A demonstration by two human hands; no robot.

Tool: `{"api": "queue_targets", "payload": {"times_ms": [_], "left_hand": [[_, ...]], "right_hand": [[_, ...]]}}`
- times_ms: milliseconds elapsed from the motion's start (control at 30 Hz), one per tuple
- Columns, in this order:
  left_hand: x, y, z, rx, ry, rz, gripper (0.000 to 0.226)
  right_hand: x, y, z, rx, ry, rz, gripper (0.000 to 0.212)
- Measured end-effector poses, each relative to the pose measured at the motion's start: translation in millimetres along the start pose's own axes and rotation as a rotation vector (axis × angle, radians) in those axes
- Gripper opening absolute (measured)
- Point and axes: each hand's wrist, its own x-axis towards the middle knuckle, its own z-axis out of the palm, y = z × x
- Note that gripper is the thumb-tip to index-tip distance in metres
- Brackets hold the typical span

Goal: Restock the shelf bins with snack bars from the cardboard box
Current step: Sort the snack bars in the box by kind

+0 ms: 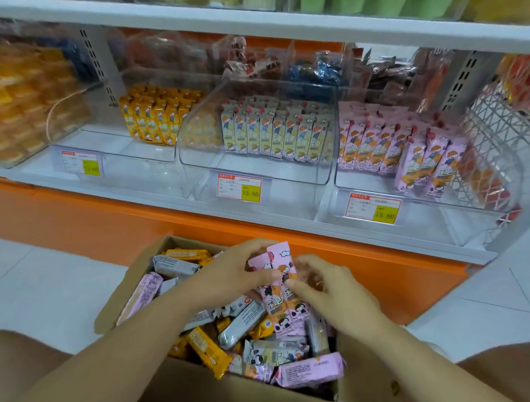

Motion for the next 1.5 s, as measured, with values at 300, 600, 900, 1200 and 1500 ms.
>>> {"api": "queue_targets", "payload": {"times_ms": [300,600,900,1200,1500], "left_hand": [[-4.6,-39.5,-30.4,0.118,0.123,-0.146,0.029],[-2.8,-46.6,-31.7,0.1,0.151,-0.159,0.042],[-3.7,-18.1,-32.5,0.108,0.122,-0.092,0.044],[-6.2,50.2,-31.4,0.105,0.138,0.067,0.038],[20.8,156.6,-16.0,0.13,0.13,0.359,0.032]], "right_hand": [[38.4,50.7,23.1,-0.398,-0.177,0.216,0.052],[55.3,61.2,40.4,-0.599,-0.109,0.092,0.047],[32.9,-5.4,-25.1,0.421,-0.021,0.056,0.034],[-18.3,-42.0,-77.3,0.601,-0.011,-0.027,0.067],[-24.6,-68.2,-151.2,0.07,0.479,-0.189,0.029]]}}
